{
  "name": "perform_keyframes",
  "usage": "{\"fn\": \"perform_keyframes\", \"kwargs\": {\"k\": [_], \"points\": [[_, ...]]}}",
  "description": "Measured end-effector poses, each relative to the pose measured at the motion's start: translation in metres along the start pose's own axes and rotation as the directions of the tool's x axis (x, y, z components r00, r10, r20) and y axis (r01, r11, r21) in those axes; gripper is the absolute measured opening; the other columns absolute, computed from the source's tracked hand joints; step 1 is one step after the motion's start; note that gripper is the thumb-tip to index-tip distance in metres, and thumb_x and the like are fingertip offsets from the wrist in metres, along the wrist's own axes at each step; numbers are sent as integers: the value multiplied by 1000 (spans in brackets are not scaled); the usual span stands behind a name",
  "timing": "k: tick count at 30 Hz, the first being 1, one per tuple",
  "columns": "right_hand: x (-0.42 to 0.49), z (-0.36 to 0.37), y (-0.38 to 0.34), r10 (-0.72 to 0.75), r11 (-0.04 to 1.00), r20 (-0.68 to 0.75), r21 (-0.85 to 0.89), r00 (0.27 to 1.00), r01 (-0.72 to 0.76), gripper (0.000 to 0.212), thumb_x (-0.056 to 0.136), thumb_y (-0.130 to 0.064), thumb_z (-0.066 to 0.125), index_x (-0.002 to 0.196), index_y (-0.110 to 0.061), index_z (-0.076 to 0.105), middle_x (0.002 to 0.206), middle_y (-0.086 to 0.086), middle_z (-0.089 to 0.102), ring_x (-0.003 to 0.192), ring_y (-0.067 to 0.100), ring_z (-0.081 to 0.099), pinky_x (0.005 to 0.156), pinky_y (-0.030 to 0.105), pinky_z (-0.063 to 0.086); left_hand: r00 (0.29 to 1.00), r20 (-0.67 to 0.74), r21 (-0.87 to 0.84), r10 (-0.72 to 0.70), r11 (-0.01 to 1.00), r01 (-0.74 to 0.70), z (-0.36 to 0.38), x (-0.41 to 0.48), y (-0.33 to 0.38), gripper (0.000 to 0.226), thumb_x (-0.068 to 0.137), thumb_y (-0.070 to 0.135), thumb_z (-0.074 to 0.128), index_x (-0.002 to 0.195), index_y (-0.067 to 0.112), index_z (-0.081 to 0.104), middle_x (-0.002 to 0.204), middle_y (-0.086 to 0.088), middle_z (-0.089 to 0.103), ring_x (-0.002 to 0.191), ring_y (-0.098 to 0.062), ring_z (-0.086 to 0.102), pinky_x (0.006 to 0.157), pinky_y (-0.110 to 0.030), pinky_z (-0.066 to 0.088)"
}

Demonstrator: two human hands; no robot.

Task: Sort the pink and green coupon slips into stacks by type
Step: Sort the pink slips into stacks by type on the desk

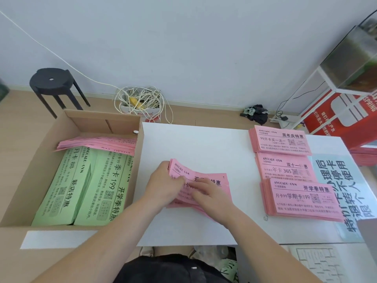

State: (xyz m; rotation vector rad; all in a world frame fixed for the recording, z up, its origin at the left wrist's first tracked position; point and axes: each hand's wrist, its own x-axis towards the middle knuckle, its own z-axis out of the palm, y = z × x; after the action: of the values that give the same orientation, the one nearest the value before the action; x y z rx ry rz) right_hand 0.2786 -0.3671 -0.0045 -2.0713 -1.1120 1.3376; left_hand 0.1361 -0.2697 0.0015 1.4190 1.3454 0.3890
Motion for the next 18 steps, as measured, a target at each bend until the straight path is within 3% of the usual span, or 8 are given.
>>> {"fn": "perform_keyframes", "kwargs": {"k": [3,5,7,8,9,11,14,18], "points": [[-5,-10,10,-14,1000,-226,8,974,16,42,96,-13,52,135,-27,62,138,-14,51,122,2,52,85,3,37,994,52,171,96,980,-104,-3,2,4,31,86,3,52,91,30,67,85,9,70,84,-18,64,70,-32,51],[-9,-27,18,-15,1000,-389,1,921,17,56,94,-13,61,147,-25,49,145,-11,45,132,3,44,95,5,33,990,56,95,129,986,-134,-6,-2,11,31,90,5,54,90,31,72,83,9,72,81,-13,65,70,-32,51],[-15,-46,23,52,997,-471,76,881,-18,74,91,-16,68,156,-26,34,151,-9,37,140,8,36,106,21,38,987,79,-43,137,990,-134,-9,-8,18,27,94,6,58,89,29,72,83,5,74,75,-13,66,71,-34,53],[-19,-55,25,108,982,-461,186,881,-23,77,90,-14,71,156,-26,32,150,-8,39,139,10,39,104,28,42,984,99,-95,147,986,-138,-11,-11,21,24,95,7,61,89,28,71,84,1,74,74,-14,67,71,-36,54],[-21,-63,26,154,946,-426,323,891,-9,72,90,-10,72,152,-25,38,145,-7,46,135,12,45,96,29,45,981,117,-128,158,982,-142,-12,-12,23,22,96,7,63,90,27,69,86,0,75,75,-16,69,72,-38,56],[-24,-75,31,166,855,-331,518,929,32,40,90,2,70,126,-11,61,122,1,71,120,24,65,84,32,54,973,147,-168,175,974,-150,-14,-15,27,18,97,8,64,93,25,67,90,-3,77,81,-21,74,75,-40,60],[-27,-82,36,80,865,-391,484,917,131,16,92,8,64,102,-5,69,95,5,79,98,25,74,84,34,59,967,152,-143,204,973,-183,-16,-17,26,22,97,8,67,89,28,64,91,-5,77,87,-21,74,76,-38,57],[-30,-71,38,35,904,-454,393,890,165,20,95,5,60,94,-13,68,91,-5,77,91,9,70,79,21,52,969,166,-131,185,978,-164,-13,-24,11,30,93,4,71,84,33,68,89,1,77,82,-12,71,69,-22,51]]}}
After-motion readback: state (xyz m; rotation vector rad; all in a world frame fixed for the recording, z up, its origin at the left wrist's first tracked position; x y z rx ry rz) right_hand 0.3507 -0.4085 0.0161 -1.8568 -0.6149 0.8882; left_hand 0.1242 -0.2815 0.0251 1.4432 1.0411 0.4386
